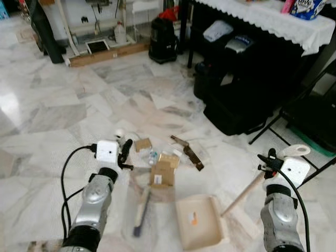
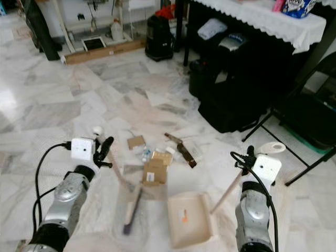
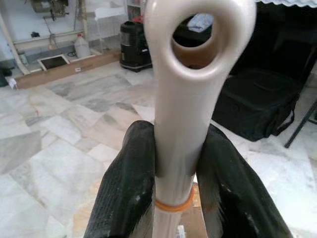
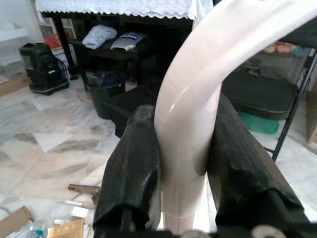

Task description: Sweep floor

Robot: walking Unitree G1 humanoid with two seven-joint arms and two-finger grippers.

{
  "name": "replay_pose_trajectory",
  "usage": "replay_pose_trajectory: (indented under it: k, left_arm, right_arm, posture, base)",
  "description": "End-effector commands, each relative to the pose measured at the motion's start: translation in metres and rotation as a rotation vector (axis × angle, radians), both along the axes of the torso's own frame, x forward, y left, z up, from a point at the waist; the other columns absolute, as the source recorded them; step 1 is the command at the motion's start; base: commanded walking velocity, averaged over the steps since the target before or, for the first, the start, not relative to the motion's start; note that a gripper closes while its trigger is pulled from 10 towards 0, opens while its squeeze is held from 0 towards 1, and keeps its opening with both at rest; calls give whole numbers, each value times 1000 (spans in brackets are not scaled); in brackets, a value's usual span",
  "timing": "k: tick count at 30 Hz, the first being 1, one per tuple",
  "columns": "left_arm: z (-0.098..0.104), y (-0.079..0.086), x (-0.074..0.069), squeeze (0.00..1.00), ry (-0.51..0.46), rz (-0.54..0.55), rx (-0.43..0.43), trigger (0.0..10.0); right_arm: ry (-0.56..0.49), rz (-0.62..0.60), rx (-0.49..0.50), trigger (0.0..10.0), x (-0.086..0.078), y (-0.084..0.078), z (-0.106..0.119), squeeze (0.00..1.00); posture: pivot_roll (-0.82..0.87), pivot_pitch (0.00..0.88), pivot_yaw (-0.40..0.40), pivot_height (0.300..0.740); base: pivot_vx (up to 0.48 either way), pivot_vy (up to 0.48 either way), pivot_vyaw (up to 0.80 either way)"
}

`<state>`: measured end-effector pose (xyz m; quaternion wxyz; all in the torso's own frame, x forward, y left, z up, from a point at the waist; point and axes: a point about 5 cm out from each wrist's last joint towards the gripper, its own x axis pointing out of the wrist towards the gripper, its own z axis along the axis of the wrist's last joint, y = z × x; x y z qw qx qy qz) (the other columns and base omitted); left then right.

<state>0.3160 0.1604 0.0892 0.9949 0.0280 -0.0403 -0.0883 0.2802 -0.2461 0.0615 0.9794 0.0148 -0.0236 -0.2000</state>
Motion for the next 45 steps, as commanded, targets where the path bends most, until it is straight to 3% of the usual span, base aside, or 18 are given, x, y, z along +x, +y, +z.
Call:
replay_pose_trajectory:
  k: [1,27,45]
  left_arm:
    - [6,-4,2,0,-27,-12,-10,10000]
    - [7,-5,3,0,-35,-11,8,10000]
    - [8,-4,3,0,-44,-4,8,10000]
  right_arm:
    - [-38,-8,-20,10000,3,-4,9,0]
    - [-39,-8,-25,10000,3,-4,9,0]
    - [-40,-7,-32,10000,3,-5,10,0]
  posture:
    - [86,77,-23,740]
    - [82,77,-25,740]
    - [83,77,-26,740]
  base:
    - [0,0,0]
    - [9,0,0]
    - [276,0,0]
